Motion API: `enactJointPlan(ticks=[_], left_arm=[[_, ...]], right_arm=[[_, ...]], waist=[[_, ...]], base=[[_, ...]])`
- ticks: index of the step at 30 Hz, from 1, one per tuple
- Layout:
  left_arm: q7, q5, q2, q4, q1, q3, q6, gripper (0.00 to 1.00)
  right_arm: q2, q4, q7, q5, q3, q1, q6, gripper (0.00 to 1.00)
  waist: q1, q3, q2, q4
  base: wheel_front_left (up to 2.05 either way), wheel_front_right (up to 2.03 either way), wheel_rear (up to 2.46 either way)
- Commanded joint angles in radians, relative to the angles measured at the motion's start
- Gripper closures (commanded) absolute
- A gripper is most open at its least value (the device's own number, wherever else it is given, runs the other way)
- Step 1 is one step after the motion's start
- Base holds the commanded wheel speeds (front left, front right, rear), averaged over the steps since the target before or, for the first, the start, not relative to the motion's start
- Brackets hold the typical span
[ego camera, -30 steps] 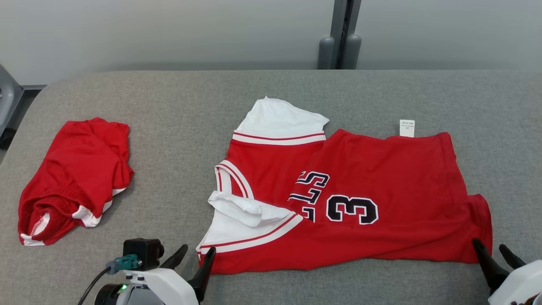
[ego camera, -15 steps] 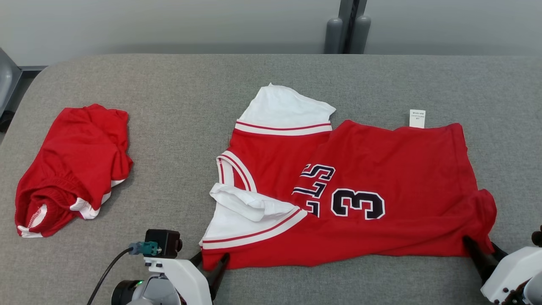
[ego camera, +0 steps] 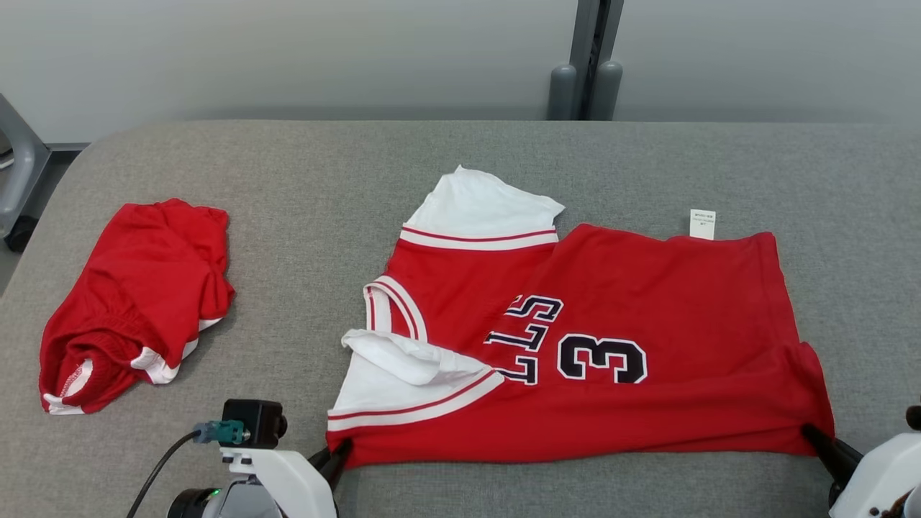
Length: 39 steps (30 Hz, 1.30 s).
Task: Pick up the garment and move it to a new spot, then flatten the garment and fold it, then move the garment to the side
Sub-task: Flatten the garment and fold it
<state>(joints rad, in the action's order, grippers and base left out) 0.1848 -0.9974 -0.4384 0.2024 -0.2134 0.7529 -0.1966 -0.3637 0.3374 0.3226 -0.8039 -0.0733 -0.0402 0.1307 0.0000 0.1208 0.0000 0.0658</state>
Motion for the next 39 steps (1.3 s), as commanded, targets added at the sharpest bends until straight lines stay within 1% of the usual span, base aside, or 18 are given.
enactJointPlan(ticks=[1,5,13,19,23,24,25,26,29,35,39], left_arm=[[0.008,-0.008,-0.016,-0.013,0.017,-0.004,-0.011,1.00],[0.032,-0.018,-0.042,-0.061,0.055,0.001,-0.034,1.00],[0.060,-0.035,-0.075,-0.144,0.120,0.009,-0.072,1.00],[0.083,-0.044,-0.097,-0.172,0.146,0.011,-0.096,1.00],[0.097,-0.051,-0.105,-0.180,0.156,0.015,-0.106,1.00],[0.101,-0.050,-0.106,-0.182,0.157,0.015,-0.106,1.00],[0.103,-0.054,-0.105,-0.183,0.158,0.013,-0.108,0.83],[0.107,-0.059,-0.105,-0.183,0.160,0.012,-0.111,0.00],[0.107,-0.055,-0.107,-0.185,0.160,0.011,-0.118,0.00],[0.098,-0.037,-0.118,-0.197,0.138,0.007,-0.125,0.00],[0.087,-0.007,-0.133,-0.227,0.093,-0.002,-0.124,0.00]], right_arm=[[-0.018,-0.012,0.007,-0.008,0.001,0.014,0.000,1.00],[-0.042,-0.038,0.026,-0.027,-0.006,0.057,0.000,1.00],[-0.067,-0.090,0.046,-0.049,0.038,0.162,0.000,1.00],[-0.053,-0.106,0.078,-0.042,0.081,0.208,0.000,1.00],[-0.029,-0.120,0.111,-0.029,0.100,0.221,0.000,1.00],[-0.024,-0.123,0.121,-0.026,0.106,0.222,0.000,0.68],[-0.014,-0.122,0.134,-0.024,0.116,0.225,0.000,0.07],[-0.005,-0.122,0.148,-0.019,0.120,0.226,0.000,0.00],[0.011,-0.133,0.174,-0.023,0.131,0.227,0.000,0.00],[0.036,-0.185,0.209,0.008,0.181,0.233,0.001,0.00],[0.043,-0.247,0.217,0.010,0.211,0.229,0.001,0.00]], waist=[[0.0000,-0.007,0.0000,-0.001],[0.0000,-0.017,0.0000,-0.001],[0.0000,-0.020,0.0000,0.001],[0.0000,-0.025,0.0000,-0.007],[0.0000,-0.028,0.0000,-0.013],[0.0000,-0.028,0.0000,-0.014],[0.0000,-0.028,0.0000,-0.015],[0.0000,-0.029,0.0000,-0.017],[0.0000,-0.030,0.0000,-0.020],[0.0000,-0.038,0.0000,-0.029],[0.0000,-0.038,0.0000,-0.031]], base=[[0.00,0.00,0.00],[0.00,0.00,0.00],[0.00,0.00,0.00],[0.00,0.00,0.00],[0.00,0.00,0.00],[0.00,0.00,0.00],[0.00,0.00,0.00],[0.00,0.00,0.00],[0.00,0.00,0.00],[0.00,0.00,0.00],[0.00,0.00,0.00]])
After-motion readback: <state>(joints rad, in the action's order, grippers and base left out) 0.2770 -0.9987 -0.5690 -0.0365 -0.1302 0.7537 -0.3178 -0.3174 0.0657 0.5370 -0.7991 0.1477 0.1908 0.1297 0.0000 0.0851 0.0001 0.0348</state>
